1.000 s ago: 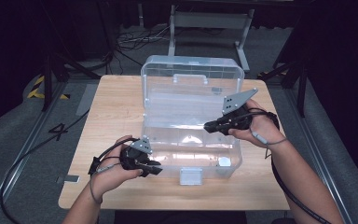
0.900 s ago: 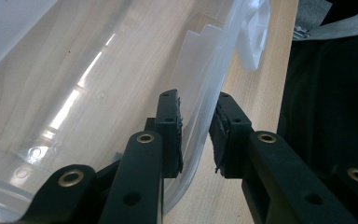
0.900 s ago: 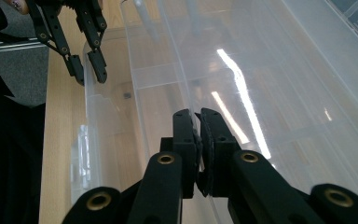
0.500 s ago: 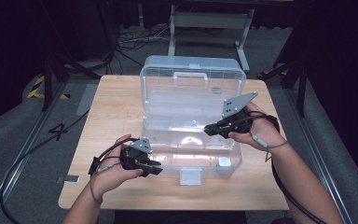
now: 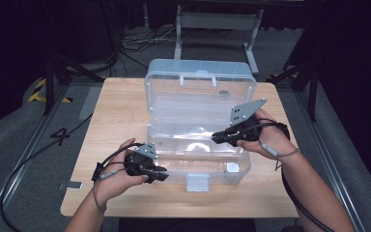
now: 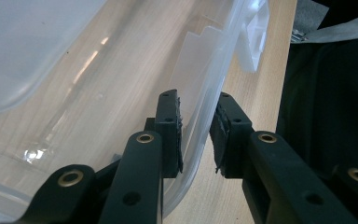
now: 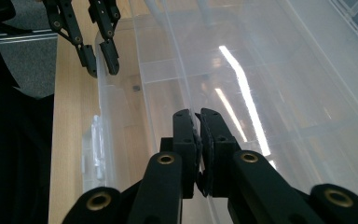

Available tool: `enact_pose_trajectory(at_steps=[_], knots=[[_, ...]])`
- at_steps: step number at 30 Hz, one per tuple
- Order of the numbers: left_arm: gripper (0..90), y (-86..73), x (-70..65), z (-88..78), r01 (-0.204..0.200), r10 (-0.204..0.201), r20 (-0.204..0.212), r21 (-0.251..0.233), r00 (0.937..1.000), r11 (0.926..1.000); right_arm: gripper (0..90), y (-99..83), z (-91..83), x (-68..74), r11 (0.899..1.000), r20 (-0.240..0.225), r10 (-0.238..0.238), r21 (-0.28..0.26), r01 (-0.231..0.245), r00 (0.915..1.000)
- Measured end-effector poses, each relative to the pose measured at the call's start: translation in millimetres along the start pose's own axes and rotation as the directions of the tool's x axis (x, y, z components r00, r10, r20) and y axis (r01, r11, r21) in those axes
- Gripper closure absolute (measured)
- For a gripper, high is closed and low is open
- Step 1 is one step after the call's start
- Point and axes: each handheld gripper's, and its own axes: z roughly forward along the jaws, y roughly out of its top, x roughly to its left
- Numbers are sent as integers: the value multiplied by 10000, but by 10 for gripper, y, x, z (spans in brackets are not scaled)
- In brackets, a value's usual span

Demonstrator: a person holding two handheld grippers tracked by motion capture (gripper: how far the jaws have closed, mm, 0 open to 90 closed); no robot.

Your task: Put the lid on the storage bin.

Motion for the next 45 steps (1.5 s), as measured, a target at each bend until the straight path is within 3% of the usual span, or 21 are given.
enact_pose_trajectory(at_steps=[29,36,41,45], knots=[[734,13,-4,-35,105,-105,32,58,9999,9999,856,-45,25,92,9997,-38,-248,64,248,9997],[736,24,-26,-156,129,-127,41,-412,9999,9991,855,-46,31,109,9994,35,-340,64,340,9994],[745,37,-45,-270,275,-272,43,-1132,9996,9932,855,-49,31,115,9995,39,-324,65,324,9995],[778,55,-63,-356,254,-262,-34,-1399,9997,9898,855,-51,35,119,9994,20,-336,59,335,9994]])
